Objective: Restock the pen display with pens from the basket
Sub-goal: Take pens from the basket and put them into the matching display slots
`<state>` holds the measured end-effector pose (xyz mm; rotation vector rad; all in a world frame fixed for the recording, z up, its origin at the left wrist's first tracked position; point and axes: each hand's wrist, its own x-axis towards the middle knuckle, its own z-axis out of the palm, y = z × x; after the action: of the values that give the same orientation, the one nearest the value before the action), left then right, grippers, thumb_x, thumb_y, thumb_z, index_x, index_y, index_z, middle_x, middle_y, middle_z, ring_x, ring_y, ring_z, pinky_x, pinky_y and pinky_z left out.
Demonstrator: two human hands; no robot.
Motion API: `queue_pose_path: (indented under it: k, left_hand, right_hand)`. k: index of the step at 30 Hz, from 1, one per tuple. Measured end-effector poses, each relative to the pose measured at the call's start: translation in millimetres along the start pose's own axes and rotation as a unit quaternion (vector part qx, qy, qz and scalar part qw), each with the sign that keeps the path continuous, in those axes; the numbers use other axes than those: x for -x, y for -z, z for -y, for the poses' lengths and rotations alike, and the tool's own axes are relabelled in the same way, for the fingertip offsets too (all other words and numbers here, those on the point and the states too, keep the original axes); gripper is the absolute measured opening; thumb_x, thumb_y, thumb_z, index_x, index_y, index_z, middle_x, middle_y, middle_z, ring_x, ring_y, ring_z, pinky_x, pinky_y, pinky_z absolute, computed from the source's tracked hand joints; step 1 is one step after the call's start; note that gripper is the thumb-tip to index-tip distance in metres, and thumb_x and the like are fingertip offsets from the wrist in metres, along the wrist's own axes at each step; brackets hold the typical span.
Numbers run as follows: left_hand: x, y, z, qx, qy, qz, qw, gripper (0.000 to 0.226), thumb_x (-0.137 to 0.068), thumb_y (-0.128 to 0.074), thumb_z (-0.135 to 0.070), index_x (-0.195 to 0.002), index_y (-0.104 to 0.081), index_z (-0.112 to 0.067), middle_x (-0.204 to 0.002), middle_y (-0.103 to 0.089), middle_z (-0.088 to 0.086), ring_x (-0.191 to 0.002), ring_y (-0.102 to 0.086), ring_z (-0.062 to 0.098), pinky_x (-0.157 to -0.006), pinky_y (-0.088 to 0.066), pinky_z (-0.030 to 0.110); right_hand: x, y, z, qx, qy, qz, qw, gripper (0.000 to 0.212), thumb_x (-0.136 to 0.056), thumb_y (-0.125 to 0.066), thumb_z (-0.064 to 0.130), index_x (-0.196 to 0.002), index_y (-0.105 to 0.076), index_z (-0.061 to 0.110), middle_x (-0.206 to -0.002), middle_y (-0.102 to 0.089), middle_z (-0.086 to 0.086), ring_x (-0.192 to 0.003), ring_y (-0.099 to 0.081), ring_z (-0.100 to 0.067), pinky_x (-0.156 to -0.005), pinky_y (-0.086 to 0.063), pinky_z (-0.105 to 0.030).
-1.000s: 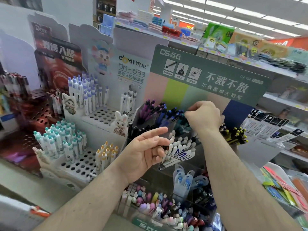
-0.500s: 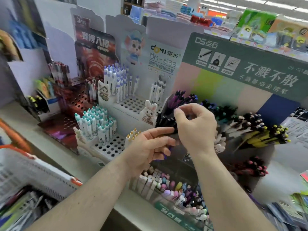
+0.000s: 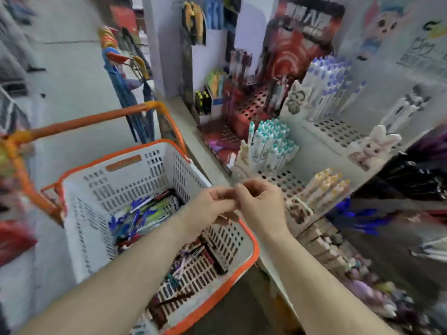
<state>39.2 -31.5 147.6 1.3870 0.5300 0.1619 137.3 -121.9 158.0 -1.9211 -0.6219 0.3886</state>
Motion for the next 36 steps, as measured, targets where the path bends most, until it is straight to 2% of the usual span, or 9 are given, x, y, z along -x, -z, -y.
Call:
queue_pose_path:
  k: [4,7,13,15,18,23,27,30,36]
  left_hand:
    - [9.2,50.0,51.1,-0.154,0.113,-0.082,0.978,0.015,-0.092,-0.064,-0.011,-0.106,-0.068,-0.015,-0.09,-0.073,-0.005,-0.082,-0.066,0.009,-0.066,-0.049,0.015]
    - [10.8,81.6,98.9,-0.304,0.213,-0.068,0.926,0.023,-0.091,-0.065,-0.021,-0.114,-0.066,-0.02,-0.112,-0.066,-0.005,-0.1,-0.061,0.012,-0.079,-0.047,0.022]
    - [-5.2,106.0,163.4,-0.455,0.294,-0.047,0.839,0.044,-0.085,-0.065,-0.035,-0.128,-0.059,-0.024,-0.097,-0.061,0.0,-0.081,-0.059,0.02,-0.06,-0.045,0.03]
    - [-15.6,111.5,179.2,-0.514,0.298,-0.08,0.8,0.065,-0.082,-0.067,-0.049,-0.138,-0.048,-0.024,-0.121,-0.053,0.007,-0.113,-0.051,0.027,-0.081,-0.049,0.037]
    - [-26.3,121.9,198.9,-0.584,0.271,-0.108,0.757,0.101,-0.072,-0.062,-0.075,-0.15,-0.029,-0.021,-0.155,-0.024,0.013,-0.145,-0.017,0.035,-0.117,-0.019,0.048]
    - [-41.0,118.1,230.6,-0.684,0.196,0.014,0.702,0.132,-0.06,-0.044,-0.095,-0.156,-0.006,-0.012,-0.164,-0.001,0.012,-0.15,0.007,0.033,-0.12,0.003,0.052]
    - [-42.7,100.0,252.3,-0.701,0.225,0.016,0.677,0.139,-0.058,-0.05,-0.094,-0.155,-0.003,-0.006,-0.161,-0.01,0.017,-0.148,-0.009,0.036,-0.121,-0.004,0.051]
    - [-40.1,93.1,255.8,-0.721,0.209,0.006,0.661,0.124,-0.062,-0.059,-0.087,-0.148,-0.026,-0.004,-0.143,-0.038,0.016,-0.132,-0.036,0.033,-0.114,-0.028,0.045]
    - [-41.9,94.0,248.5,-0.686,0.199,0.036,0.699,0.09,-0.072,-0.064,-0.076,-0.134,-0.045,-0.012,-0.125,-0.056,0.008,-0.114,-0.054,0.027,-0.095,-0.044,0.038]
  right_hand:
    - [4.6,-29.6,-13.3,0.127,0.022,0.094,0.987,0.013,-0.089,-0.065,0.027,-0.084,-0.074,0.019,-0.082,-0.071,0.005,-0.082,-0.064,-0.012,-0.076,-0.051,-0.032]
    - [2.5,-49.6,-30.8,0.223,0.052,0.126,0.965,0.02,-0.089,-0.064,0.026,-0.102,-0.075,0.016,-0.109,-0.069,-0.004,-0.109,-0.058,-0.022,-0.093,-0.045,-0.034]
    - [-3.3,-77.9,-47.9,0.372,0.093,0.139,0.913,0.049,-0.088,-0.064,0.028,-0.135,-0.057,0.015,-0.145,-0.043,-0.019,-0.135,-0.036,-0.037,-0.109,-0.028,-0.043]
    - [-6.7,-87.4,-54.3,0.406,0.118,0.125,0.898,0.056,-0.085,-0.066,0.029,-0.136,-0.052,0.011,-0.145,-0.041,-0.025,-0.134,-0.035,-0.042,-0.109,-0.027,-0.047]
    - [-8.5,-96.4,-65.1,0.443,0.107,0.119,0.882,0.066,-0.087,-0.062,0.041,-0.143,-0.04,0.012,-0.148,-0.038,-0.023,-0.138,-0.034,-0.04,-0.115,-0.026,-0.051]
    - [-9.1,-97.6,-81.3,0.43,0.111,0.112,0.889,0.073,-0.089,-0.057,0.05,-0.149,-0.032,0.016,-0.155,-0.034,-0.019,-0.143,-0.032,-0.035,-0.12,-0.022,-0.053]
    - [-10.1,-98.8,-86.3,0.407,0.119,0.097,0.9,0.071,-0.09,-0.057,0.049,-0.147,-0.037,0.012,-0.152,-0.04,-0.018,-0.141,-0.037,-0.034,-0.119,-0.025,-0.052]
    - [-8.9,-101.4,-87.9,0.398,0.126,0.073,0.906,0.067,-0.089,-0.058,0.047,-0.142,-0.043,0.009,-0.145,-0.048,-0.02,-0.135,-0.044,-0.036,-0.117,-0.03,-0.054]
    - [-7.3,-104.0,-87.8,0.38,0.134,0.042,0.914,0.057,-0.086,-0.062,0.041,-0.13,-0.052,0.006,-0.13,-0.058,-0.017,-0.119,-0.055,-0.036,-0.11,-0.036,-0.051]
